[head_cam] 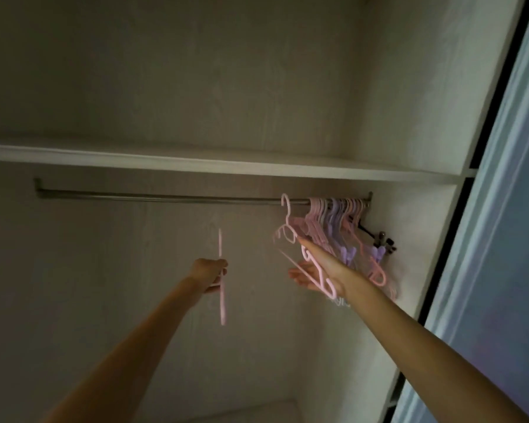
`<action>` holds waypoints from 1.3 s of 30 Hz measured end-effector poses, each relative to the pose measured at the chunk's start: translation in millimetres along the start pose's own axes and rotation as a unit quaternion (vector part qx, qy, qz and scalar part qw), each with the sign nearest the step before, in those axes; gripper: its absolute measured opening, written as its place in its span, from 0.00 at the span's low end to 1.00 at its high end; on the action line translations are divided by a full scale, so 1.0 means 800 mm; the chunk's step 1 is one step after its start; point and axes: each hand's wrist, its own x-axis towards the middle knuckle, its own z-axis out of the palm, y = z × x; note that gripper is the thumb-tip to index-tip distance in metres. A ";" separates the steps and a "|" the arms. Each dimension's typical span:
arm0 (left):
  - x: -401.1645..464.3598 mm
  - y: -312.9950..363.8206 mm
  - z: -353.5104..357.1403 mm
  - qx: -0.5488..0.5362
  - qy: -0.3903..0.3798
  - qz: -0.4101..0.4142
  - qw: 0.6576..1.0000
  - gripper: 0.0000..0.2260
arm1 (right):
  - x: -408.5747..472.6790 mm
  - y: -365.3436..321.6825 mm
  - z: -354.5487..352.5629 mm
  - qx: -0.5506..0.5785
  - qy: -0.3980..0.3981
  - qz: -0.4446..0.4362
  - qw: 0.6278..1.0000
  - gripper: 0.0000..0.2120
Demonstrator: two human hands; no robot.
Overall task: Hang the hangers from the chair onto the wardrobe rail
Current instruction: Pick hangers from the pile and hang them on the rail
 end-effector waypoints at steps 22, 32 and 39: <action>0.160 0.057 0.030 0.054 -0.014 -0.009 0.998 0.13 | 0.198 -0.018 -0.026 0.019 0.038 0.037 0.998 0.17; 0.174 0.072 0.034 0.100 -0.069 0.019 0.992 0.11 | 0.190 -0.032 -0.039 -0.518 0.176 -0.151 0.823 0.21; 0.186 0.075 0.033 0.083 -0.100 0.014 0.991 0.09 | 0.227 -0.092 -0.003 -0.707 0.182 -0.374 0.571 0.30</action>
